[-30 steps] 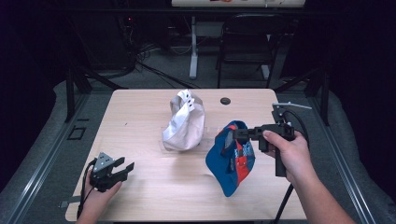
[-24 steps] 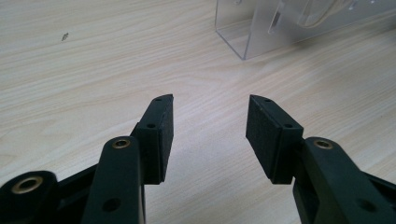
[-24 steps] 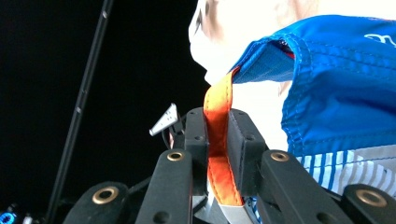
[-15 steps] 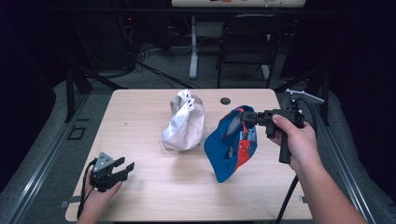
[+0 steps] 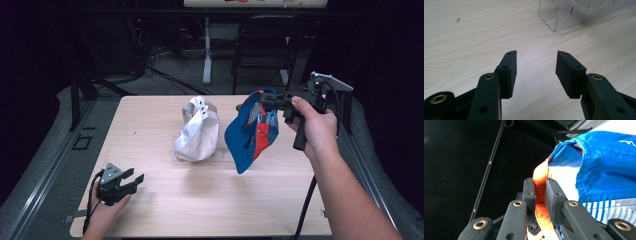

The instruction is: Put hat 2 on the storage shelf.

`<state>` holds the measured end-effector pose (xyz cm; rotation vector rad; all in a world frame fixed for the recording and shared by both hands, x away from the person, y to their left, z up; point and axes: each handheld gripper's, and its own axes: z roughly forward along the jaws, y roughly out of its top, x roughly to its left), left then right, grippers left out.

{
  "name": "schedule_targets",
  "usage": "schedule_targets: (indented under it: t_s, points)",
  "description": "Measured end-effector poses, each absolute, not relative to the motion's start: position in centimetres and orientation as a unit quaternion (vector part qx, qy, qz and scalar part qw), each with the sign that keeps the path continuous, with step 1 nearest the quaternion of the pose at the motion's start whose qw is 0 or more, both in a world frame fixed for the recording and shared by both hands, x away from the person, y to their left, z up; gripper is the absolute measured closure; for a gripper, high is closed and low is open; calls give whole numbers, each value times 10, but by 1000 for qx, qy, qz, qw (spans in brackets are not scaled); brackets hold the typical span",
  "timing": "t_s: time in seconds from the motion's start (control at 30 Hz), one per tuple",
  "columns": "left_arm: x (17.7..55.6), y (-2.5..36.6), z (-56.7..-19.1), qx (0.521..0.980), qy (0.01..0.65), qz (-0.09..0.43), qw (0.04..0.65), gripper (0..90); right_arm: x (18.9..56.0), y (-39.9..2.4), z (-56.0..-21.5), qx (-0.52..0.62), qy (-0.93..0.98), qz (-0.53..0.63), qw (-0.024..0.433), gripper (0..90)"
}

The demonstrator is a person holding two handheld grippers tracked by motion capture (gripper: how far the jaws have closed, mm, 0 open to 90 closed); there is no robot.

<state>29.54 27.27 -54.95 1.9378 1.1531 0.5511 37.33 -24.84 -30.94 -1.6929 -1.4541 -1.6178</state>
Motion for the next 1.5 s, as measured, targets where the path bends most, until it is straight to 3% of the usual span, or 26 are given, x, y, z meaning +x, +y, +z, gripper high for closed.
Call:
schedule_targets:
  t_s: [0.57, 1.5]
  points:
    - [295, 275, -549, 765, 457, 217, 399, 520, 403, -241, -323, -645, -468, -584, 154, 791]
    - [296, 273, -549, 764, 457, 219, 399, 521, 388, -280, -334, -667, -451, -580, 129, 790]
